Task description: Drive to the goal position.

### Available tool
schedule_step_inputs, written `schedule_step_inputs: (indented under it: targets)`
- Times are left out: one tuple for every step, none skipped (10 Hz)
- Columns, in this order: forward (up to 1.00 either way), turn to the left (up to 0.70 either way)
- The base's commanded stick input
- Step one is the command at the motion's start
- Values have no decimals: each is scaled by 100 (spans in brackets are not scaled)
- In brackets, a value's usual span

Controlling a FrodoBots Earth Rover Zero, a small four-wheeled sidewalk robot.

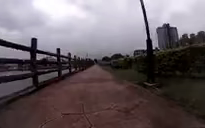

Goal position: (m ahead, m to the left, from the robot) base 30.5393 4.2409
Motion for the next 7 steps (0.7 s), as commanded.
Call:
schedule_step_inputs:
  targets:
    - [100, 0]
    - [100, 0]
    - [100, 0]
    - [100, 0]
    - [100, 0]
    - [100, 0]
    - [100, 0]
